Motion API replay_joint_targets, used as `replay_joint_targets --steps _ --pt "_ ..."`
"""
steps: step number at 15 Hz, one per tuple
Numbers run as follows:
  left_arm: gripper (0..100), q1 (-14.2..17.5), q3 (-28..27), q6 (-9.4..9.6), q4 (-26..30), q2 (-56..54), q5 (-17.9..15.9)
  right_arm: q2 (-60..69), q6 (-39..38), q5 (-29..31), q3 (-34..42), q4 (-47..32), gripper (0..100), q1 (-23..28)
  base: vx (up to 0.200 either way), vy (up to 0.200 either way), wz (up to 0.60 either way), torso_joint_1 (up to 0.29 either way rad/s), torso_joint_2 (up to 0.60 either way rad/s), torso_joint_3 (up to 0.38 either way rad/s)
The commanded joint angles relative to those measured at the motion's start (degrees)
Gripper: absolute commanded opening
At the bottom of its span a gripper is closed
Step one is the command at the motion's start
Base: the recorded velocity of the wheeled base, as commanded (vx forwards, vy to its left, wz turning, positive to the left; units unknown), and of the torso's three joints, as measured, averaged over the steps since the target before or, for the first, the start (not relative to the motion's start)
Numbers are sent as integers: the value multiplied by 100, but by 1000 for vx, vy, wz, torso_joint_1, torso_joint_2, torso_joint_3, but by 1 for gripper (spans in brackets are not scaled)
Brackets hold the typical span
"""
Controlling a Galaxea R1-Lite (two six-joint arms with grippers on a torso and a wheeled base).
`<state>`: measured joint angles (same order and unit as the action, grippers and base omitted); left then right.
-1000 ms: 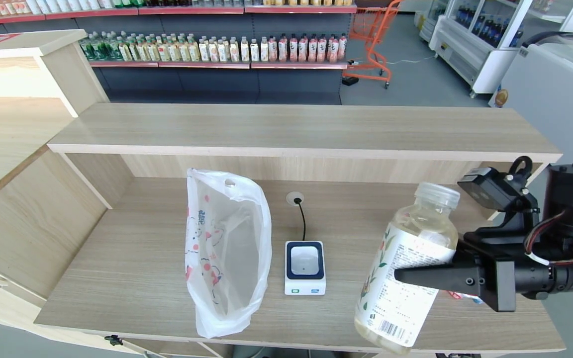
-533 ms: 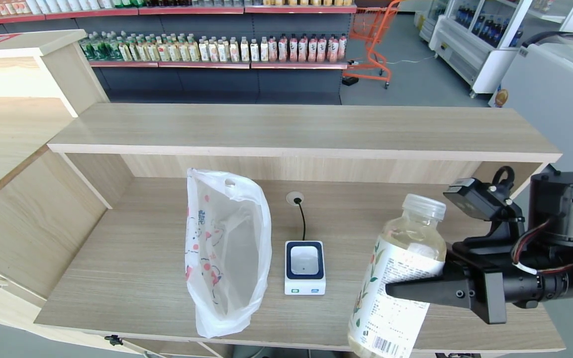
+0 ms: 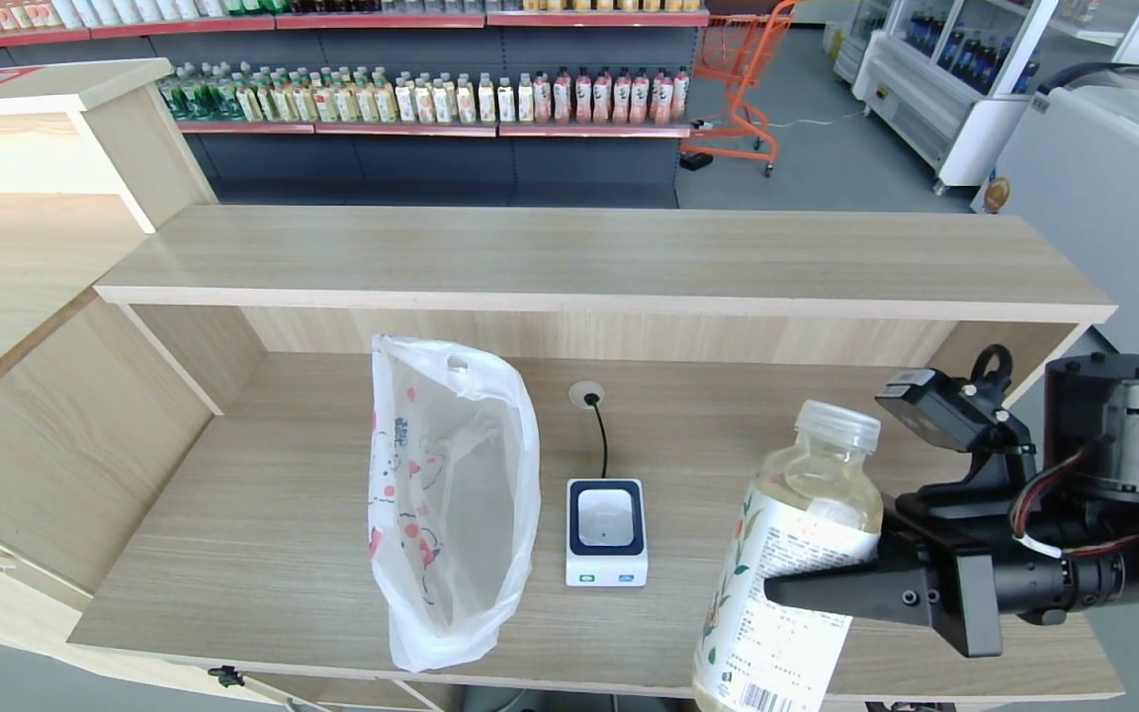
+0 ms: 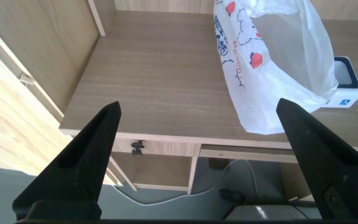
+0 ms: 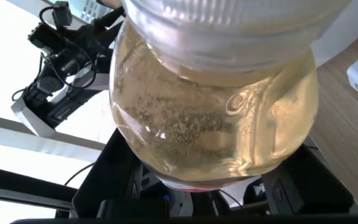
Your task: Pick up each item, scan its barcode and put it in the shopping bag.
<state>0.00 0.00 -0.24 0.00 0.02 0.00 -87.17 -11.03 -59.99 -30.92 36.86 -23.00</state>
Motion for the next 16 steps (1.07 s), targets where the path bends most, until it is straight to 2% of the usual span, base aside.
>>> replay_joint_targets --steps 1,7,9,10,11,12,14,16 --pt "100 0 0 -2 0 -2 0 -1 5 -4 -2 14 0 -2 0 0 0 0 0 0" --pt "100 0 0 -2 0 -2 0 166 154 66 -46 58 0 42 0 0 0 0 0 0" --pt "100 0 0 -2 0 -2 0 271 699 576 -231 146 0 253 0 0 0 0 0 0" --pt "100 0 0 -2 0 -2 0 254 1481 1754 -609 137 0 428 0 0 0 0 0 0" --pt "100 0 0 -2 0 -2 0 227 1982 2439 -784 119 0 560 0 0 0 0 0 0" --pt "100 0 0 -2 0 -2 0 254 3028 3239 -978 146 0 780 0 0 0 0 0 0" --pt "100 0 0 -2 0 -2 0 350 4461 3485 -1004 181 0 1167 0 0 0 0 0 0" --pt "100 0 0 -2 0 -2 0 359 5269 3626 -987 304 0 1167 0 0 0 0 0 0"
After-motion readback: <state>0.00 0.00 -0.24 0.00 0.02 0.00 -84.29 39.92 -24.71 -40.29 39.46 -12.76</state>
